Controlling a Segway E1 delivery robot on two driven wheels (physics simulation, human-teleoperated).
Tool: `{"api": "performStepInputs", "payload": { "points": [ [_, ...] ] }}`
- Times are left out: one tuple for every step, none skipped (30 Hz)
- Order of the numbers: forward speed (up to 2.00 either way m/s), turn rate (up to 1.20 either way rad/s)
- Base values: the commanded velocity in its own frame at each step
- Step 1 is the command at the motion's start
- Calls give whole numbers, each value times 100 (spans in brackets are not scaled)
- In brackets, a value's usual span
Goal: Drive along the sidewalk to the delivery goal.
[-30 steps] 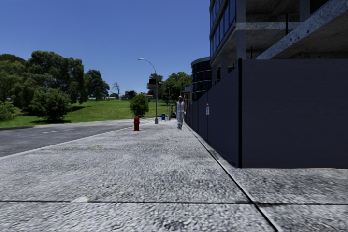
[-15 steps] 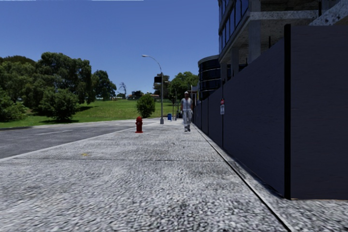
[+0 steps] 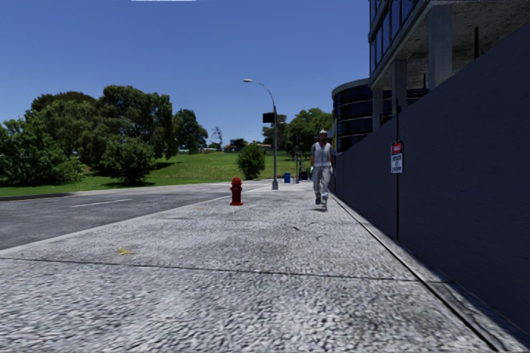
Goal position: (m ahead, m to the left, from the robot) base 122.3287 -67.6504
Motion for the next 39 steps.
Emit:
{"api": "performStepInputs", "payload": {
  "points": [
    [200, 38],
    [200, 38],
    [200, 38],
    [200, 38],
    [200, 35],
    [200, 16],
    [200, 0],
    [200, 0],
    [200, 0],
    [200, 0],
    [200, 0],
    [200, 0],
    [200, 0],
    [200, 0],
    [200, 0],
    [200, 0],
    [200, 0],
    [200, 0],
    [200, 0],
    [200, 0],
    [200, 0],
    [200, 0],
    [200, 0],
    [200, 0],
    [200, 0],
    [200, 0],
    [200, 0],
    [200, 0],
    [200, 0],
    [200, 0],
    [200, 0],
    [200, 0],
    [200, 0],
    [200, -13],
    [200, -22],
    [200, -26],
    [200, -26],
    [200, -32],
    [200, -38]
  ]
}}
